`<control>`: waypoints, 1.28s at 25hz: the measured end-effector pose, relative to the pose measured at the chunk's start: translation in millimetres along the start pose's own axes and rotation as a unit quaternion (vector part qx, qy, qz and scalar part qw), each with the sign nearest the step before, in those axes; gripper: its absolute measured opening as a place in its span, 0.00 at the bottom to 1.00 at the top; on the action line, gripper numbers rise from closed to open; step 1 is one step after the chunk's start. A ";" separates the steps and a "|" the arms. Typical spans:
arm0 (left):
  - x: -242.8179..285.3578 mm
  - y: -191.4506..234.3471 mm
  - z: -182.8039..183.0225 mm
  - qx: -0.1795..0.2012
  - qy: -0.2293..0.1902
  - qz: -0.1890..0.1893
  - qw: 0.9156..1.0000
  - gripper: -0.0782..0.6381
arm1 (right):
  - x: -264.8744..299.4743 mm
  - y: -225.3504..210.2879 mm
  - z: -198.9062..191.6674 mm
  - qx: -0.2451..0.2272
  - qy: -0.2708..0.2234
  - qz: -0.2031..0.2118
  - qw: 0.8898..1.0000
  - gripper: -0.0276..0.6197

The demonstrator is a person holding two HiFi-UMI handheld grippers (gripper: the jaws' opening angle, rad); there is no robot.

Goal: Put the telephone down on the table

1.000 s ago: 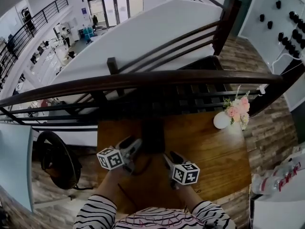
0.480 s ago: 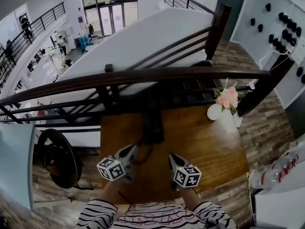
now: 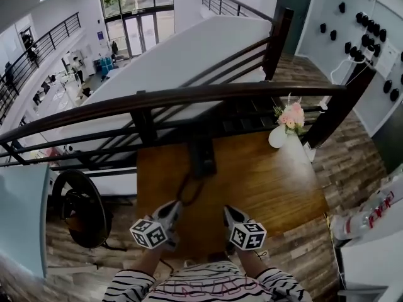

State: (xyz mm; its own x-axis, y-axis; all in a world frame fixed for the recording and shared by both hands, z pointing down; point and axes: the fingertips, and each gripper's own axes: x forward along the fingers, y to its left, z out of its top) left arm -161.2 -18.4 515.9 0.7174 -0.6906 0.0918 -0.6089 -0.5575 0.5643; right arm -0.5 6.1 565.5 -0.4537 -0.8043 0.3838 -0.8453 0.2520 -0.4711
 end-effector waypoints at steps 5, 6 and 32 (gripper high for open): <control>-38.4 -17.8 -18.3 0.013 0.010 0.003 1.000 0.11 | -27.4 19.8 -24.6 0.002 0.000 -0.006 1.000 0.04; -45.9 -19.7 -21.0 0.016 0.011 0.006 1.000 0.11 | -31.7 23.7 -29.0 0.003 -0.001 -0.007 1.000 0.04; -142.9 -32.4 -67.0 0.027 0.033 0.046 0.998 0.11 | -75.7 87.0 -108.8 -0.013 0.030 -0.021 0.999 0.04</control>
State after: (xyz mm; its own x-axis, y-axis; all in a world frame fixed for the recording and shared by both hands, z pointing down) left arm -221.3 129.2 539.4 0.6778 -0.7088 0.1955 -0.6890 -0.5193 0.5056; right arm -70.3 147.5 581.9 -0.4335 -0.7807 0.4501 -0.8705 0.2336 -0.4331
